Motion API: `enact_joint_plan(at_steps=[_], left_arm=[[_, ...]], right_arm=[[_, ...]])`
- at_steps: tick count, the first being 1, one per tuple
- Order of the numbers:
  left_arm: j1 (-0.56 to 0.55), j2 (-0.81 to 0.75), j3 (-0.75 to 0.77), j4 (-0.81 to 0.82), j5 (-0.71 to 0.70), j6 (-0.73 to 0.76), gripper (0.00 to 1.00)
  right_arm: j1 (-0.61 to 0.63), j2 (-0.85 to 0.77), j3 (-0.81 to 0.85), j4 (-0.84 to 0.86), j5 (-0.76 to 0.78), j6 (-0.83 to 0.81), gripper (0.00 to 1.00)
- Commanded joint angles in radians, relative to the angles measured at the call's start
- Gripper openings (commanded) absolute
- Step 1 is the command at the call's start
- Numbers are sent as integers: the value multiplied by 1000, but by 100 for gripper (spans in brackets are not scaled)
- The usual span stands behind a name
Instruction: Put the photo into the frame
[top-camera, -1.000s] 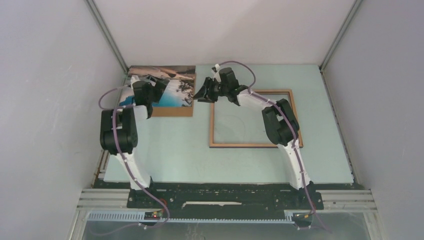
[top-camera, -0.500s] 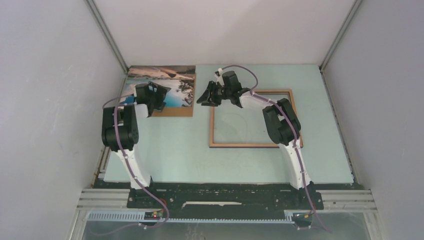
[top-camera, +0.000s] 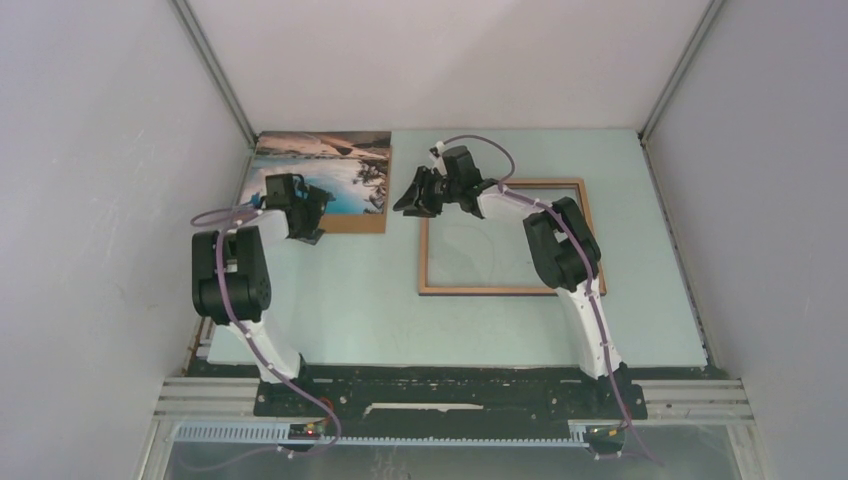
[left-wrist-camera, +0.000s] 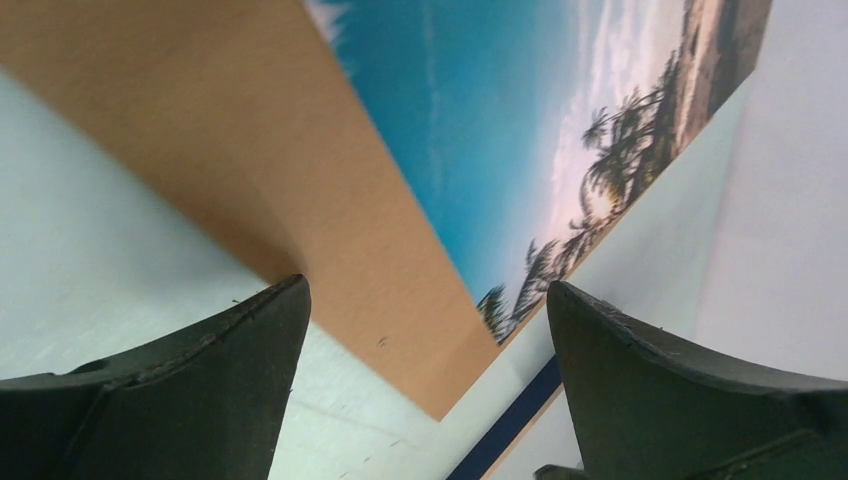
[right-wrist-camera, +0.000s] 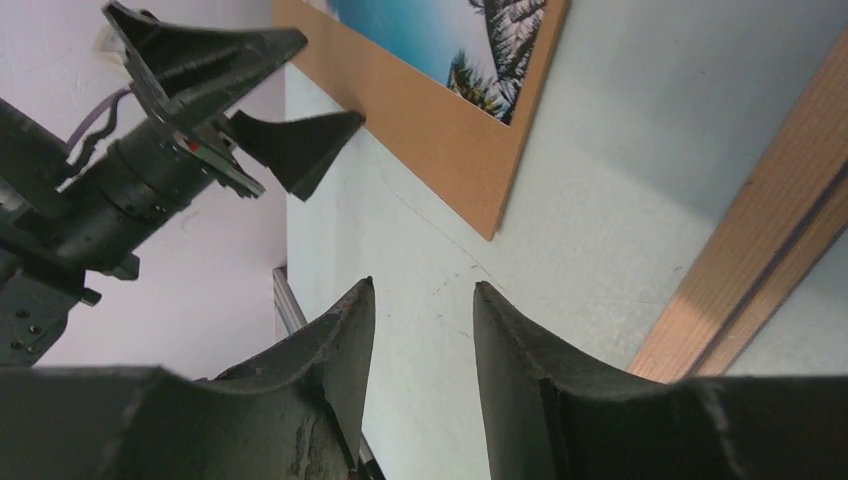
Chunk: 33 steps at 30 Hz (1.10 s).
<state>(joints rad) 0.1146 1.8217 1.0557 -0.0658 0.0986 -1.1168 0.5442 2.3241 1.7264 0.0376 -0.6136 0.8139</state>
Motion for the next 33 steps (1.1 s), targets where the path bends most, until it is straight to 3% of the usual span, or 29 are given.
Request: enact_joint_plan(at_steps=[1,4,10,16,21,28,33], left_arm=[[15,-67,-80,-139,-38,61,100],[13,-99,-76,-172,1,108,100],[-1,-249,-132,-132,62,199,100],[-1,-324,-185,-1,146,242,100],[-7,-335,-170,3,169,279,100],[-22,-282,-46,-120,135,357,100],[-26,-246,-30,-120,162,334,100]], right_arm=[[30,-6,106,-25,32,-6,49],[51,53,205,-139,43,-53,49],[59,78,214,-136,50,-41,50],[84,211,437,-258,42,-149,37],[107,256,518,-341,147,-192,38],[130,366,631,-427,163,-164,40],[143,322,543,-474,184,-112,39]])
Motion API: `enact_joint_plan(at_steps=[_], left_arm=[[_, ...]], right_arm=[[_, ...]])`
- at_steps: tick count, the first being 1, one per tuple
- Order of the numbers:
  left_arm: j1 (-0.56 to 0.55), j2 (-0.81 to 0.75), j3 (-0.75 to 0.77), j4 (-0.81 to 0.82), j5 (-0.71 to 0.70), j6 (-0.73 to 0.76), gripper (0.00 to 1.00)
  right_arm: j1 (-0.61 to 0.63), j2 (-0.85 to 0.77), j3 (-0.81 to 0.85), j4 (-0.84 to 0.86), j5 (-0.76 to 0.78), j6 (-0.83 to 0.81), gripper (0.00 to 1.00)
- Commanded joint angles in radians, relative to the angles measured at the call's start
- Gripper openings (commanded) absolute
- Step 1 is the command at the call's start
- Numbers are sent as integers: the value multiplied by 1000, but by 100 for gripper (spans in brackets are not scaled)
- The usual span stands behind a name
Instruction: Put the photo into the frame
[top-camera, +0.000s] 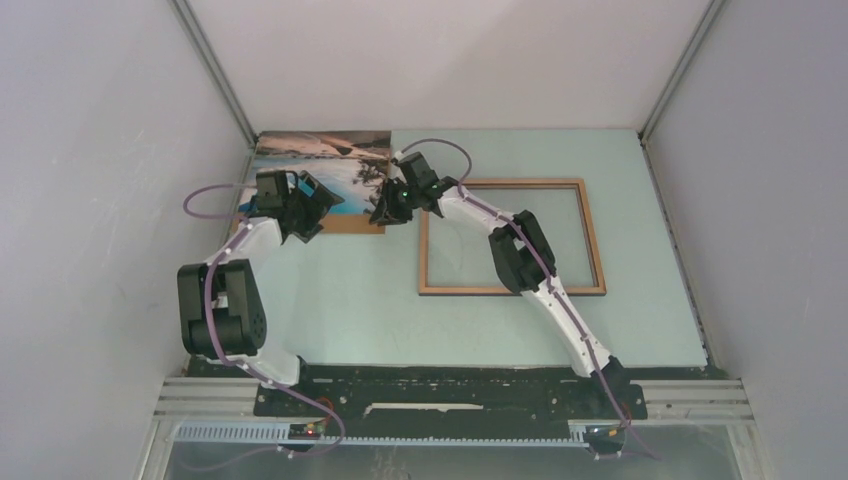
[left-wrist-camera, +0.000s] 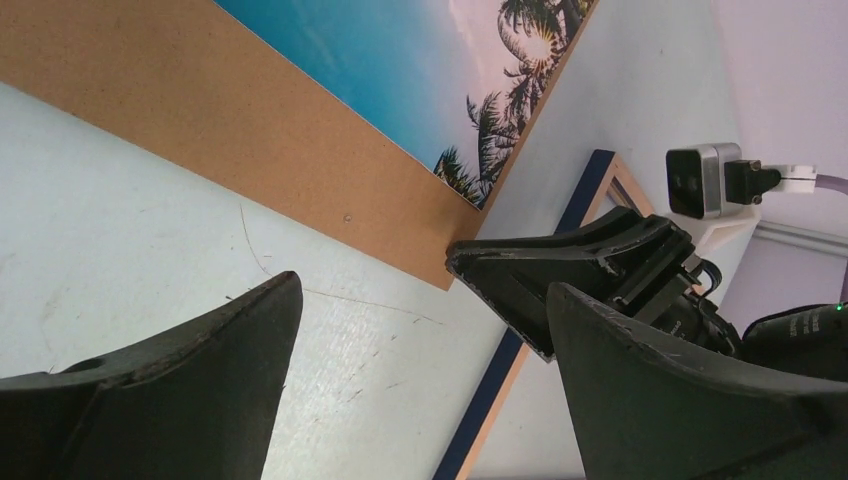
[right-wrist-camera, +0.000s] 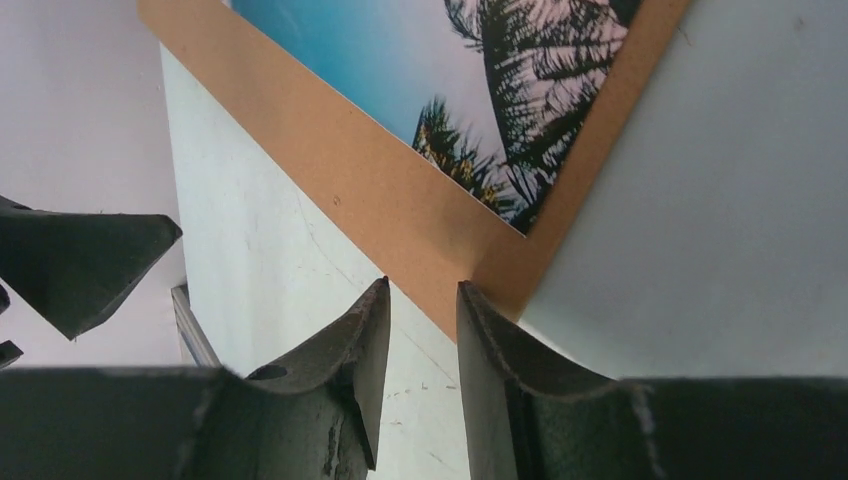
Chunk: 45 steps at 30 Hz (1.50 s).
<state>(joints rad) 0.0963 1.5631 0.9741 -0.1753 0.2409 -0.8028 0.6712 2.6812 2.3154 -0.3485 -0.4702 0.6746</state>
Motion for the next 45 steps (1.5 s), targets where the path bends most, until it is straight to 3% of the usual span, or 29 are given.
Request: enact_joint_plan(at_steps=[1,13,18,22,26,29,33,39,45], left_arm=[[-9,7,42,-1,17,11,100],[-11,-56,-46,10,0,-99,100],[-6,-115,-298,404,-26,-402,100],[-13,-83,-371,554,-121,-550,100],[-25,-65,-295,437,-196,-497,100],[-25,-27,-200,300,-195,-403,100],[-40,23,-137,358,-104,-302,99],[-66,166,99,262,-69,-82,100],[-65,309,251,238,-27,-63,100]], right_arm=[[18,-53,-85,-88,40,44,39],[34,-232,-456,52,-130,84,40],[-17,-372,-599,220,-158,123,42],[-58,-419,-591,203,-143,61,46],[-81,-383,-474,74,-134,-36,49],[-90,-384,-469,93,-130,-48,57],[-117,-351,-420,159,-164,-4,63],[-136,-247,-327,285,-188,87,64],[-104,-203,-271,258,-44,114,61]])
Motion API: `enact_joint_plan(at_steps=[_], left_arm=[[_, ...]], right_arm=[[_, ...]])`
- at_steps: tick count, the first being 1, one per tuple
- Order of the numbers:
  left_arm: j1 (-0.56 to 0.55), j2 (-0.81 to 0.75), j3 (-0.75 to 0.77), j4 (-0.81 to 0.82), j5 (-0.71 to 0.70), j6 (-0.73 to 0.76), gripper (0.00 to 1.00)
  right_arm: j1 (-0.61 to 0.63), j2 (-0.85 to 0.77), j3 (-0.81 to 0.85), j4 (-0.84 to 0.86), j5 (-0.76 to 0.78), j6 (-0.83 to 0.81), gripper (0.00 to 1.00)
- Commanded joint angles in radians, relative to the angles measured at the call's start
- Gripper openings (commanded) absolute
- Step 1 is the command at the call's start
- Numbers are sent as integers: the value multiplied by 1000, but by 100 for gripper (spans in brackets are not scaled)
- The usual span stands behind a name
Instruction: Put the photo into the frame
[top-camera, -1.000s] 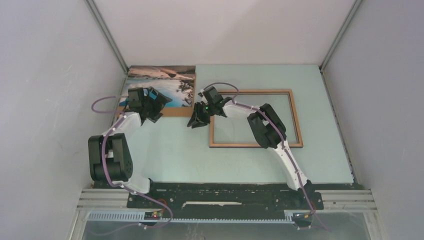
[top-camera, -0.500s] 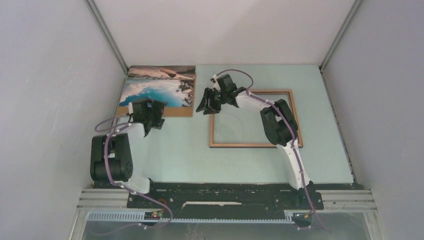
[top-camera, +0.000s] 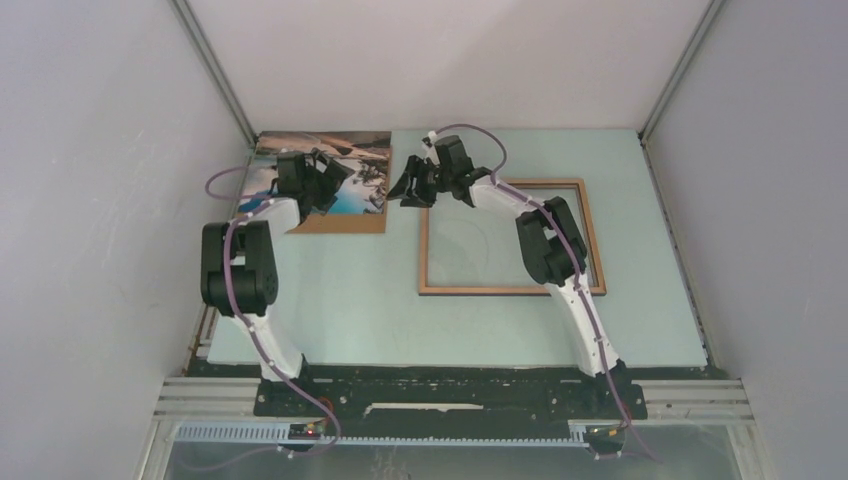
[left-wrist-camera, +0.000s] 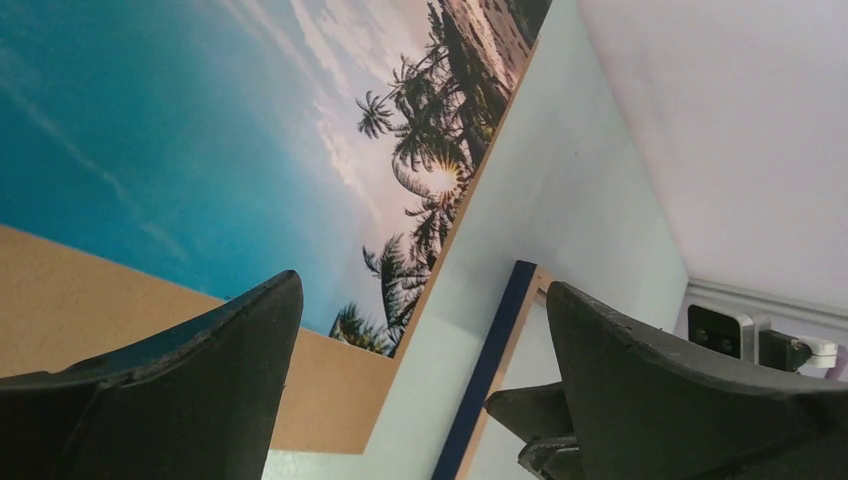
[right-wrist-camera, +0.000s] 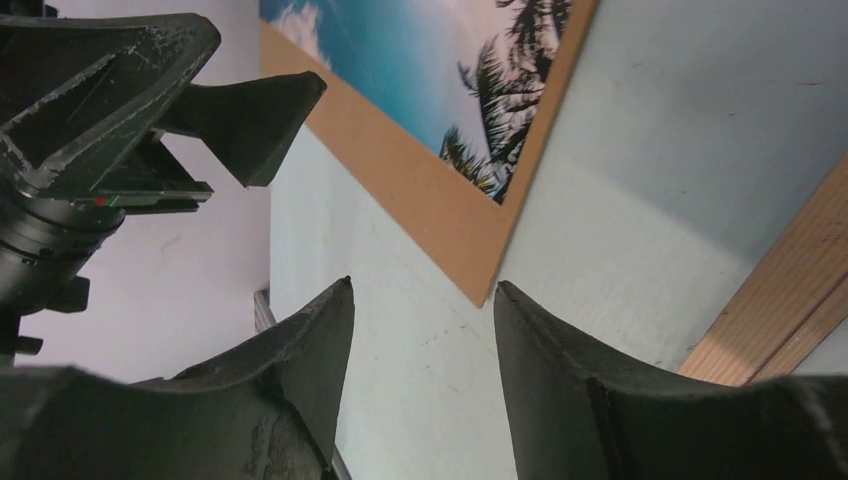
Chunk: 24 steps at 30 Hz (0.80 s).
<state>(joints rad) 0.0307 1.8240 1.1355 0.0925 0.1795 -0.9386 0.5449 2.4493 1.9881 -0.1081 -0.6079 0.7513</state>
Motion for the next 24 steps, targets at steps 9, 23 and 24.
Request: enact_joint_plan(at_steps=[9,23,24], left_arm=[[3,90,100,-284,-80,-27,100],[14,146,97,-355,-35,-160,100],[14,149,99,-357,-32,-171,100]], right_arm=[[84,98,106,-41,204,114,54],[92,53,-37,-35,254,192,50],[93,67,-24,-29,237,200,50]])
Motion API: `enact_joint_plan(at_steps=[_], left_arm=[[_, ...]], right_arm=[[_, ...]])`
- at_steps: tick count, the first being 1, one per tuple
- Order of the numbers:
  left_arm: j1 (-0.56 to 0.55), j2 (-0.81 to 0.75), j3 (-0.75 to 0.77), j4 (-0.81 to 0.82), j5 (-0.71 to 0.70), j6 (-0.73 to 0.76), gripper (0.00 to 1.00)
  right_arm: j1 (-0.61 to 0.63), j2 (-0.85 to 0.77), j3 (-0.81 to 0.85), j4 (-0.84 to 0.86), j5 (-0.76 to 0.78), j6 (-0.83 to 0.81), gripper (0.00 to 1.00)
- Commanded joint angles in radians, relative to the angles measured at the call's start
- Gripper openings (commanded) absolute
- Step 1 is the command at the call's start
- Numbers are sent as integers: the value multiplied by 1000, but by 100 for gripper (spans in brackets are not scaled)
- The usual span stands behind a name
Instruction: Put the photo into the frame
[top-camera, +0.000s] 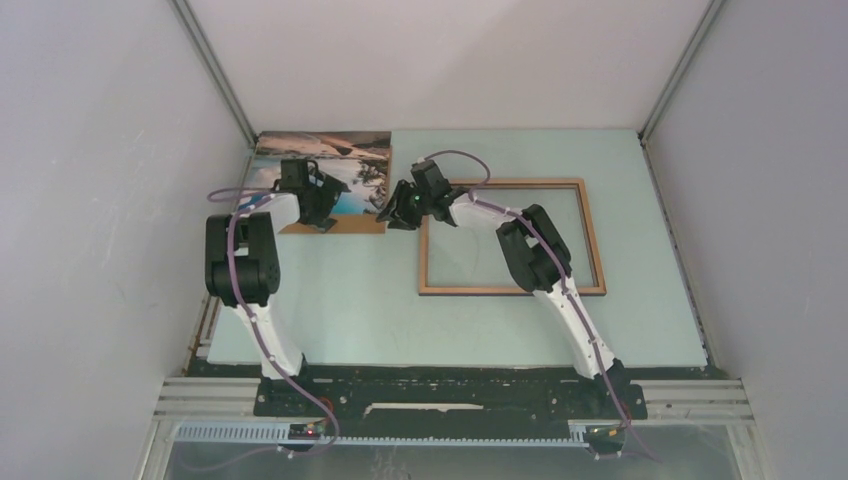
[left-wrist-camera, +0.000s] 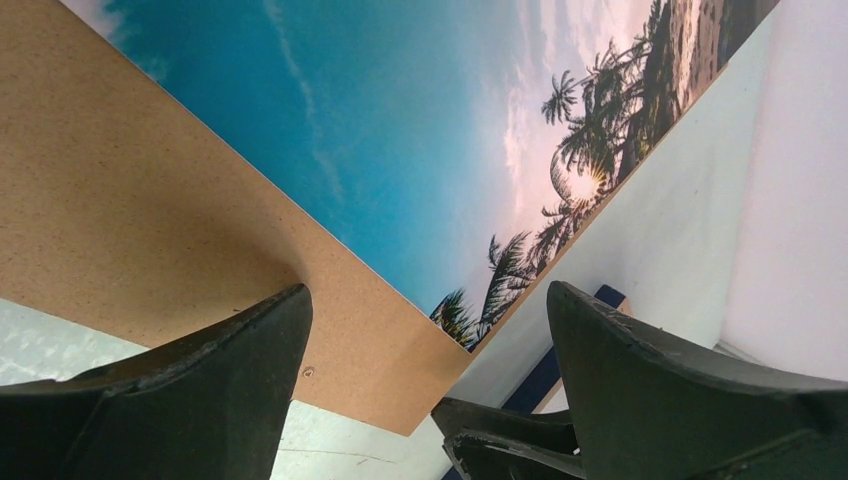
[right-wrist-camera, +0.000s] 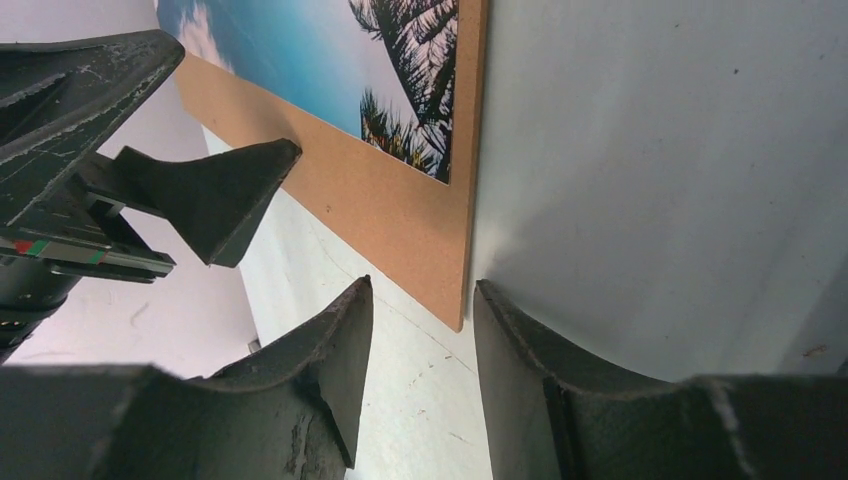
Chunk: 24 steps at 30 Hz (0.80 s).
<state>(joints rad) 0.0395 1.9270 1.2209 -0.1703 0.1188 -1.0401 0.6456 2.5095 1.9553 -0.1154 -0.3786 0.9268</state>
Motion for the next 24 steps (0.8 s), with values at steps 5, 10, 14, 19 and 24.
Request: enact_joint_plan(at_steps=[5,10,14,19,24], left_arm=[[6,59,16,-97,58,-92,100],[13,73,8,-103,121,-113,100],[14,92,-21,-91,177,-127,100],[12,79,-65,-86,183,-121,100],[3,34,-161,-52,194,-128,100]], right_arm=[[-3,58,0,146,-118,119,48],[-21,121,23,327,-286,203,40],[-26,122,43,350,-329,185,35],[-19,93,39,347,-359,129,23],[-9,28,-12,349,-398,85,15]])
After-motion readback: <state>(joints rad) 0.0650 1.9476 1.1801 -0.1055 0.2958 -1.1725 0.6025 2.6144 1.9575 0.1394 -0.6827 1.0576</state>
